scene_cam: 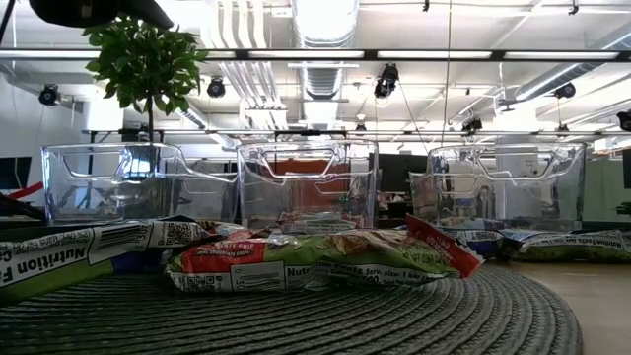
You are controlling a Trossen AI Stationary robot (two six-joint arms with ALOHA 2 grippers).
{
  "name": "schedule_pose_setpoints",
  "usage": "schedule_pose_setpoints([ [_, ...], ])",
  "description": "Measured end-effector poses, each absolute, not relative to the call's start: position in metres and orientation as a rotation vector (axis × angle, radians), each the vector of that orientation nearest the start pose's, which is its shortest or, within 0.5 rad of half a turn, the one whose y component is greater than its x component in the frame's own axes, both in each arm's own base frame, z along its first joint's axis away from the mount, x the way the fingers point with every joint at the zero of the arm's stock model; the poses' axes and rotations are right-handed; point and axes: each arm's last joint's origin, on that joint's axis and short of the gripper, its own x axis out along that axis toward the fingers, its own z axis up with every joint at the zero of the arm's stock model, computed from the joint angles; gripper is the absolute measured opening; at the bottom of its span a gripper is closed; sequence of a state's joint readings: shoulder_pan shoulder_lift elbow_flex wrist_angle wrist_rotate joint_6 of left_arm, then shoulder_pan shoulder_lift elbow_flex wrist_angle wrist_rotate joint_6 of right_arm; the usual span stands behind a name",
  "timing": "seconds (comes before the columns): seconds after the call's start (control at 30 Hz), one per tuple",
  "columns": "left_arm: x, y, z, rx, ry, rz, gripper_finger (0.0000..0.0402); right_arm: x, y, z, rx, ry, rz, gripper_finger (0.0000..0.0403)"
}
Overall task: Pick and place Granola Bars by type
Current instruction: Put the yellow granola bar into the left transparent bin
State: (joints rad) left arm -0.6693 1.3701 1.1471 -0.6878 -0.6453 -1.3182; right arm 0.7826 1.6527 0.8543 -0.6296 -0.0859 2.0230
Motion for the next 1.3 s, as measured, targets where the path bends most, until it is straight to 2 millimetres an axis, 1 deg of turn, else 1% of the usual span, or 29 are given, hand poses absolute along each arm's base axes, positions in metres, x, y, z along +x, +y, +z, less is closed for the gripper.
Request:
schedule_pose_setpoints([
  [0.13,0.227,-0.158,0.293,-0.717,0.587,0.421,0.019,0.19,0.192,0.145,1.108,1.388,-0.765,0.0086],
  [0.27,0.229,-0.16,0.295,-0.756,0.583,0.394,0.019,0.188,0.187,0.165,1.112,1.296,-0.685,0.0069],
  [0.33,0.231,-0.161,0.297,-0.779,0.565,0.379,0.019,0.186,0.181,0.177,1.126,1.213,-0.663,0.0067],
  [0.43,0.234,-0.164,0.301,-0.838,0.52,0.358,0.019,0.184,0.172,0.201,1.172,0.997,-0.614,0.0068],
  [0.5,0.237,-0.163,0.303,-0.856,0.485,0.353,0.019,0.183,0.162,0.219,1.195,0.785,-0.601,0.0069],
  [0.6,0.244,-0.156,0.305,-0.86,0.451,0.369,0.019,0.182,0.141,0.245,1.206,0.436,-0.619,0.0068],
  [0.67,0.248,-0.149,0.305,-0.87,0.441,0.393,0.019,0.184,0.128,0.26,1.177,0.267,-0.632,0.0068],
  [0.7,0.251,-0.146,0.306,-0.878,0.446,0.393,0.019,0.186,0.122,0.267,1.152,0.219,-0.632,0.0068],
  [0.77,0.258,-0.139,0.307,-0.887,0.481,0.342,0.019,0.194,0.11,0.279,1.106,0.166,-0.617,0.0068],
  [0.83,0.267,-0.134,0.309,-0.895,0.479,0.235,0.019,0.205,0.102,0.289,1.068,0.152,-0.568,0.0068],
  [0.9,0.277,-0.129,0.312,-0.921,0.407,0.135,0.019,0.218,0.095,0.296,1.036,0.135,-0.508,0.0068],
  [0.97,0.284,-0.123,0.316,-0.95,0.315,0.071,0.019,0.227,0.089,0.301,1.013,0.106,-0.467,0.0068],
  [1.03,0.288,-0.117,0.318,-0.979,0.239,0.052,0.019,0.234,0.084,0.303,1.0,0.081,-0.456,0.0068],
  [1.1,0.29,-0.112,0.316,-0.992,0.203,0.062,0.019,0.238,0.081,0.303,1.004,0.07,-0.457,0.0068],
  [1.23,0.295,-0.099,0.312,-1.034,0.169,0.106,0.019,0.243,0.082,0.301,1.024,0.087,-0.42,0.0068],
  [1.3,0.302,-0.092,0.31,-1.058,0.148,0.117,0.019,0.247,0.084,0.3,1.031,0.094,-0.394,0.0068],
])
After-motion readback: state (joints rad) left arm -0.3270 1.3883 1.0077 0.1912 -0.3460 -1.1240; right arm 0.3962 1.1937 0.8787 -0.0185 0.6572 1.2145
